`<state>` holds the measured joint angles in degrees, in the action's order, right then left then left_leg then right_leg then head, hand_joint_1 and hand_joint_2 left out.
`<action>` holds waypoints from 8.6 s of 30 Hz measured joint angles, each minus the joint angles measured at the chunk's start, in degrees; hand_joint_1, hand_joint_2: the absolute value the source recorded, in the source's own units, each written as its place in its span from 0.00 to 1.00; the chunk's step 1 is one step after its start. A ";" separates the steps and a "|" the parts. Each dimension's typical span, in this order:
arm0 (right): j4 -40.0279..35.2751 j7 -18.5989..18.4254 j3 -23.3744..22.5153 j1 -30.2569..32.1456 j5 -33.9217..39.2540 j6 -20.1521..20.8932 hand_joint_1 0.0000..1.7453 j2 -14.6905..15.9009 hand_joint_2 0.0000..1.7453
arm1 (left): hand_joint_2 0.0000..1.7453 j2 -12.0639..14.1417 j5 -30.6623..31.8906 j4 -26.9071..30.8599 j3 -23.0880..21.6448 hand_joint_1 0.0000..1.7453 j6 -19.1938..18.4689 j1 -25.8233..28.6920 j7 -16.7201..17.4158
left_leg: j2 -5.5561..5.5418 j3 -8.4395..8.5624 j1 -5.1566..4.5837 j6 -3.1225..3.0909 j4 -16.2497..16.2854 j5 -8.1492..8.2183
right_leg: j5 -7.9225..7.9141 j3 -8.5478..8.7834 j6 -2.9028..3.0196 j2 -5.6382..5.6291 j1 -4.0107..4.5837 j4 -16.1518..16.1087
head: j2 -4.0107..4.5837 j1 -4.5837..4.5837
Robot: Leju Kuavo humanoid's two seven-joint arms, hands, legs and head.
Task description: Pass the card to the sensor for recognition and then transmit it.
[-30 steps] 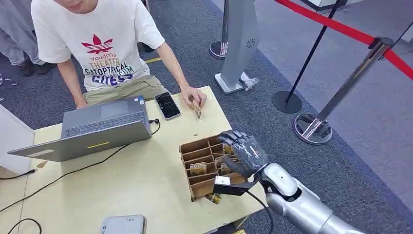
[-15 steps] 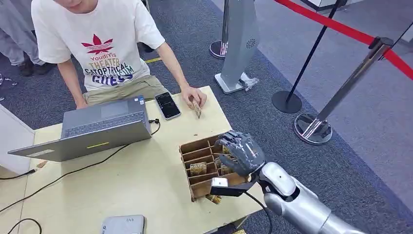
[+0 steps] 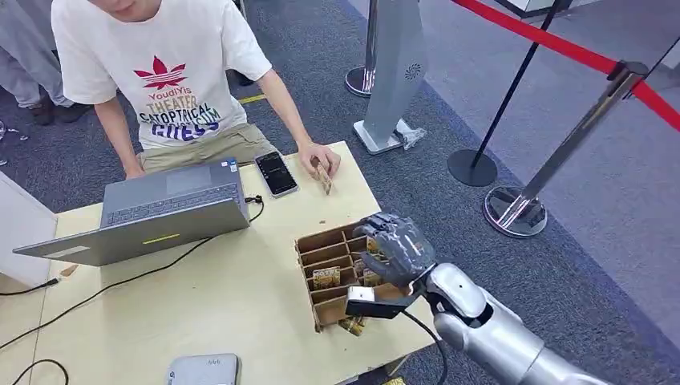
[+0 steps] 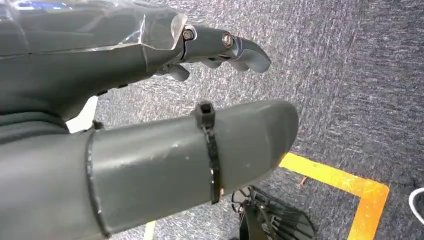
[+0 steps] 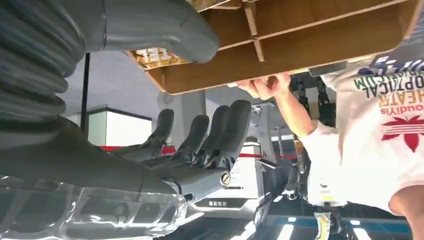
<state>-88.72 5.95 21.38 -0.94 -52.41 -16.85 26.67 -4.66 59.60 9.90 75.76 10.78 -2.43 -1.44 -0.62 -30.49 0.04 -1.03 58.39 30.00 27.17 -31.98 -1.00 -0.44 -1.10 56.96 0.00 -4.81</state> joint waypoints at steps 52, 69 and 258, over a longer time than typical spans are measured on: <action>-0.11 -1.77 -2.25 4.39 -0.17 0.46 0.50 1.57 1.00 | 0.00 0.02 0.57 0.00 0.02 0.00 0.02 0.09 -0.02 | 0.00 0.00 0.00 0.00 0.00 0.00 | 0.00 -0.01 0.00 0.00 0.00 0.00 | 0.00 0.02; 0.46 -1.86 -1.44 4.39 -0.17 0.89 0.44 0.68 1.00 | 0.00 -0.07 0.66 0.00 0.02 0.00 0.04 0.05 -0.39 | 0.00 0.00 0.00 0.00 0.00 0.00 | 0.00 -0.01 0.00 0.00 0.00 0.00 | 0.00 0.02; 8.54 17.51 -1.10 -8.33 54.77 28.02 0.00 -20.04 1.00 | 0.00 -2.34 4.37 0.00 -0.17 0.00 3.08 -1.36 -1.84 | -0.03 -0.02 0.01 -0.01 0.01 -0.04 | -0.01 -0.01 0.00 0.05 0.00 0.03 | 0.00 0.02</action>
<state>-80.17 23.45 20.28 -9.28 2.36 11.17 6.62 -6.99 63.98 9.90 75.58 13.86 -3.79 -3.28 -0.65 -30.51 0.05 -1.03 58.40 29.96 27.16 -31.99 -1.00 -0.39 -1.10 56.99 0.00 -4.79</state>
